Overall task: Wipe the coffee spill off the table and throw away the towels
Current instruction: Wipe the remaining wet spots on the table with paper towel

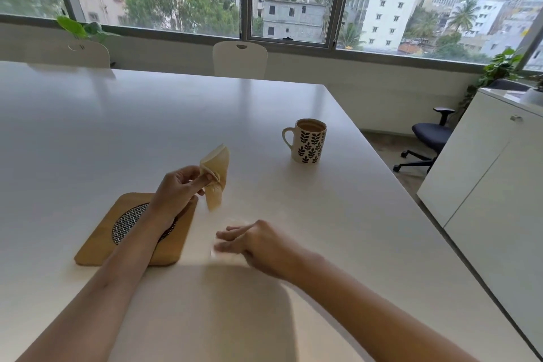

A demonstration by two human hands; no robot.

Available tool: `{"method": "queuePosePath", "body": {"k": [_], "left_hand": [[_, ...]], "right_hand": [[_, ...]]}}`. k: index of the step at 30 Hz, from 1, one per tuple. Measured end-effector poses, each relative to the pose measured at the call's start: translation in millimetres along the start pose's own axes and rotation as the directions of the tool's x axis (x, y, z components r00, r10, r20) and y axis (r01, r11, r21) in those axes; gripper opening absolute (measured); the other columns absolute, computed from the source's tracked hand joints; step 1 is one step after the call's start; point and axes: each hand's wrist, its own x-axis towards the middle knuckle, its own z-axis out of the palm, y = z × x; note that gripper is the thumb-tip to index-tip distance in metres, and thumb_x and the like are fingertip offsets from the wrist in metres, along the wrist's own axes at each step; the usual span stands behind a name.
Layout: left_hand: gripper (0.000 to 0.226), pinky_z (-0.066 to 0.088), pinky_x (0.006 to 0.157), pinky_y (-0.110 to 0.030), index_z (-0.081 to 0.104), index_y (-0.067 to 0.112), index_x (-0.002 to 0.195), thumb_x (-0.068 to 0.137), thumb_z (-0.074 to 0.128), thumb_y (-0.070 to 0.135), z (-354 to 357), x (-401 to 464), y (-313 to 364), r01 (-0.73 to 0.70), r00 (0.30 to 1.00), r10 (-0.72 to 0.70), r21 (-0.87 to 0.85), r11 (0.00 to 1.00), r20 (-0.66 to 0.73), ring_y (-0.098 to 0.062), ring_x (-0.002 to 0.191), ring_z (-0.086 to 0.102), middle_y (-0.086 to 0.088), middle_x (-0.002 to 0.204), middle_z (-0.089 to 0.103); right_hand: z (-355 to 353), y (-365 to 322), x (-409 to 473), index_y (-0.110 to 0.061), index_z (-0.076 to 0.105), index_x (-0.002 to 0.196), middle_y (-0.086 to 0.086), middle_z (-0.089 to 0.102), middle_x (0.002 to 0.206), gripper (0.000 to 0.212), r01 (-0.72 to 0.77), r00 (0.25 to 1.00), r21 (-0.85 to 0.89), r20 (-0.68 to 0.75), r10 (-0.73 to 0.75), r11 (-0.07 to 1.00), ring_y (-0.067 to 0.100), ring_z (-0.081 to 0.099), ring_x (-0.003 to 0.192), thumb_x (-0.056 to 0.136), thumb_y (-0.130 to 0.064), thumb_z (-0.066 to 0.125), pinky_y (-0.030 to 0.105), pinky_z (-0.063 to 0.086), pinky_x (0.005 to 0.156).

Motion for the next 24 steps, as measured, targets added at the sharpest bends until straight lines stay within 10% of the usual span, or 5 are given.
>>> {"method": "queuePosePath", "body": {"k": [14,24], "left_hand": [[0.008,0.041,0.058,-0.023,0.072,0.018,0.086,0.081,0.069,0.024,-3,1,-5,0.024,1.0,-0.025,-0.05,0.998,-0.015,-0.001,0.056,0.055,-0.001,0.075,0.067],[0.006,0.042,0.06,-0.024,0.072,0.02,0.084,0.083,0.068,0.024,-2,0,-1,0.01,1.0,-0.01,-0.036,0.999,0.007,-0.013,0.07,0.057,-0.003,0.081,0.068]], "right_hand": [[-63,108,-17,-0.012,0.073,0.101,0.008,0.072,0.105,0.035,-0.39,0.889,-0.1,-0.298,0.347,0.915,0.024,0.068,0.098,0.08,0.008,0.053,0.037,0.051,0.09],[-92,117,-98,-0.024,0.066,0.114,-0.001,0.064,0.122,0.044,-0.716,0.685,-0.129,-0.317,0.656,0.686,0.02,0.057,0.117,0.083,0.001,0.046,0.031,0.043,0.098]]}}
